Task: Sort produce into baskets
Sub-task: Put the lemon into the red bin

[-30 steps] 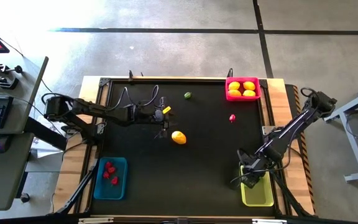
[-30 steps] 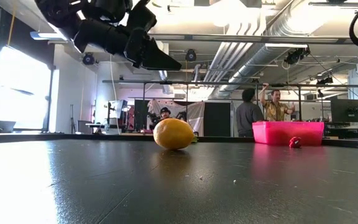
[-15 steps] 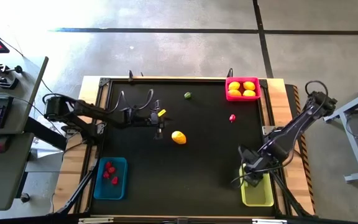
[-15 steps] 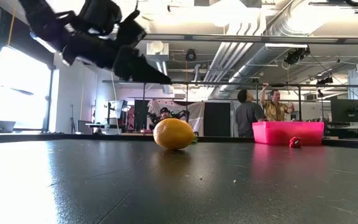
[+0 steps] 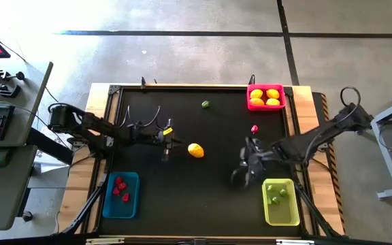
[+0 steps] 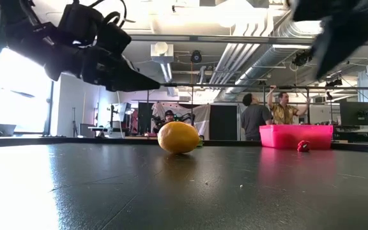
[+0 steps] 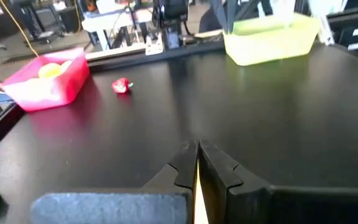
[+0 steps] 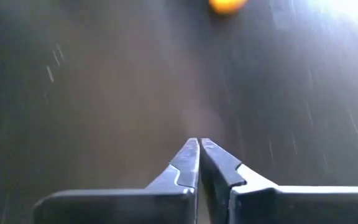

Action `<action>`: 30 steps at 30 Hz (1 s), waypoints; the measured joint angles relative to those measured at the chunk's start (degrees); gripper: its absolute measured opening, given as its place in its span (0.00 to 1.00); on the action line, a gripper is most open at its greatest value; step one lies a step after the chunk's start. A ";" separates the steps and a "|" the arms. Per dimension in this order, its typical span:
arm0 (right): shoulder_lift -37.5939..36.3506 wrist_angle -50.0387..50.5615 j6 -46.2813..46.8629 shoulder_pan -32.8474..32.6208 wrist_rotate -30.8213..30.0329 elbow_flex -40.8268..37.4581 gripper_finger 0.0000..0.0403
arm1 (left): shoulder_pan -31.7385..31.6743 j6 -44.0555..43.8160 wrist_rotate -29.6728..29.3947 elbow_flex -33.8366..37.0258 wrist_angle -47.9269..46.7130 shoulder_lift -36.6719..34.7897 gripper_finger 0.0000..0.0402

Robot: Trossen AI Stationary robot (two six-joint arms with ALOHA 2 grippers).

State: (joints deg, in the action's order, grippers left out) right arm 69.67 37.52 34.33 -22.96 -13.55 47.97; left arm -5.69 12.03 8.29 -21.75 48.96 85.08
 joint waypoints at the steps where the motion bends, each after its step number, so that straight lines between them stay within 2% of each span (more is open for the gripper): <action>1: 0.06 -5.88 -2.97 1.64 0.25 -1.78 0.01 | 0.28 -0.32 -0.02 0.51 1.09 0.00 0.00; 4: 1.08 -22.03 -9.74 5.58 0.73 -6.55 0.02 | 0.63 -1.23 -0.23 2.15 3.87 0.00 0.00; 7: 3.66 -31.77 -14.56 7.82 1.11 -9.58 0.10 | 0.63 -1.40 -0.29 3.59 5.04 0.00 0.00; 10: 7.53 -36.83 -16.90 9.38 -0.62 -9.99 0.22 | 0.63 -1.92 -1.38 4.21 4.90 0.00 0.00; 16: 17.99 -48.47 -17.89 11.15 -6.31 -8.33 0.54 | 0.61 -2.40 -1.57 4.19 4.92 0.00 0.00; 20: 24.95 -49.82 -17.44 11.43 -13.19 -4.54 0.73 | 0.61 -2.40 -1.57 4.19 4.55 0.00 0.00; 23: 29.31 -49.96 -16.63 11.46 -16.01 -0.81 0.81 | 0.61 -2.40 -1.60 4.19 4.32 0.00 0.00; 30: 36.79 -49.90 -18.48 11.45 -17.44 7.66 0.88 | 0.61 -2.45 -1.60 4.17 3.21 0.00 0.00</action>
State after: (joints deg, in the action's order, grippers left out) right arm 106.47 -12.38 15.85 -11.51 -30.98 55.63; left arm -5.08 9.58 6.70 -17.58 52.17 85.08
